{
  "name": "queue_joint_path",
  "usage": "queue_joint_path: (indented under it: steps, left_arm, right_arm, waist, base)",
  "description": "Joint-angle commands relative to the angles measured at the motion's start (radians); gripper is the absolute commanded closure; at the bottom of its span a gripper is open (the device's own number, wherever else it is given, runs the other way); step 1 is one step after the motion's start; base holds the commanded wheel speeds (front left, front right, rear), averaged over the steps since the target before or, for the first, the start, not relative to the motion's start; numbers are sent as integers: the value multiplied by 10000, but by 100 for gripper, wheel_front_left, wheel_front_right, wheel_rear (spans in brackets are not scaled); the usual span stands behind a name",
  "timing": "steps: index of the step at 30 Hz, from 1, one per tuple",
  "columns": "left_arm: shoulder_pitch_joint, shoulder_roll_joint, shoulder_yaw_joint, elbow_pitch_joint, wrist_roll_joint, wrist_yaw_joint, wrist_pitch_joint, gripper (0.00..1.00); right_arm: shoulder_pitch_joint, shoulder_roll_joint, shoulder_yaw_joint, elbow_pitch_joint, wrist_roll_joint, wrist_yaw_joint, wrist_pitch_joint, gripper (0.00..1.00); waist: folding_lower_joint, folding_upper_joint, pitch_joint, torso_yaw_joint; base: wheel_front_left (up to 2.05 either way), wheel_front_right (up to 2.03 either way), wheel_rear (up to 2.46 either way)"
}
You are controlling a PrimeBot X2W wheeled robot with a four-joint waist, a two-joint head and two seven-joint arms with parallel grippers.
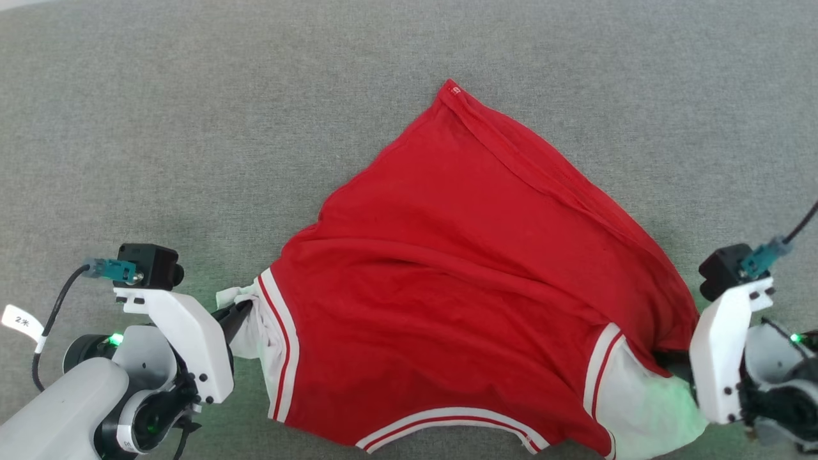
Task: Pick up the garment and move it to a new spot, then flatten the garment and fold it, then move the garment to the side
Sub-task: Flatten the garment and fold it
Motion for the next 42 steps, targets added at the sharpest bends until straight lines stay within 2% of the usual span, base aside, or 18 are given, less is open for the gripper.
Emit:
queue_joint_path:
  steps: [1, 2, 3, 4, 6, 9, 12, 17, 20, 23, 27, 34, 42]
  left_arm:
    - [8, -83, -48, -12, -69, 10, 52, 100]
    - [-10, -118, -41, -6, -90, -12, 44, 100]
    - [-22, -138, -37, 12, -96, -17, 27, 100]
    - [-15, -151, -32, 38, -116, -23, 14, 100]
    - [3, -184, -30, 70, -139, -56, -18, 100]
    - [87, -182, -34, 99, -128, -67, -84, 100]
    - [189, -182, -28, 100, -146, -2, -112, 100]
    - [224, -238, -67, 82, -137, 17, -141, 100]
    - [153, -326, -120, 99, -91, -25, -132, 100]
    - [17, -479, -186, 151, -9, -113, -126, 100]
    - [-186, -728, -319, 284, 85, -266, -85, 100]
    - [-715, -1350, -661, 688, 339, -675, 44, 100]
    - [-1469, -2234, -1042, 1528, 665, -1305, 116, 100]
  right_arm:
    - [291, 259, 118, 138, -173, -2, -260, 100]
    - [344, 310, 187, 234, -390, -2, -541, 100]
    - [378, 404, 179, 380, -537, -2, -943, 77]
    - [334, 438, 186, 464, -670, -5, -1305, 0]
    - [252, 363, 180, 596, -854, -16, -1870, 0]
    - [199, 225, -45, 259, -633, -30, -2071, 0]
    - [181, 167, -519, -665, -488, -8, -2185, 0]
    - [69, 192, -1230, -2219, -960, -2, -2302, 0]
    - [-312, 177, -1264, -2847, -1270, -2, -2473, 0]
    - [-972, 4, -1000, -2894, -1648, -3, -2899, 0]
    - [-2123, -170, -297, -2158, -1801, -2, -3592, 0]
    - [-4397, -514, 1144, 280, -1608, -2, -4471, 0]
    - [-6677, -822, 3126, 3873, -1030, -3, -4413, 0]
  waist:
    - [0, 0, 20, 16]
    - [0, 0, 35, 30]
    - [0, 0, 50, 37]
    - [0, 0, 65, 45]
    - [0, 0, 75, 58]
    - [0, 0, 54, 58]
    - [0, 0, 23, 93]
    - [0, 0, 24, 253]
    - [0, 0, 51, 411]
    - [0, 0, 95, 641]
    - [0, 0, 189, 1070]
    - [0, 0, 410, 2129]
    - [0, 0, 692, 3281]
  base:
    - [0, 0, 0]
    - [0, 0, 0]
    - [0, 0, 0]
    - [0, 0, 0]
    - [0, 0, 0]
    - [0, 0, 0]
    - [0, 0, 0]
    - [0, 0, 0]
    - [0, 0, 0]
    - [0, 0, 0]
    - [0, 0, 0]
    - [0, 0, 0]
    - [0, 0, 0]
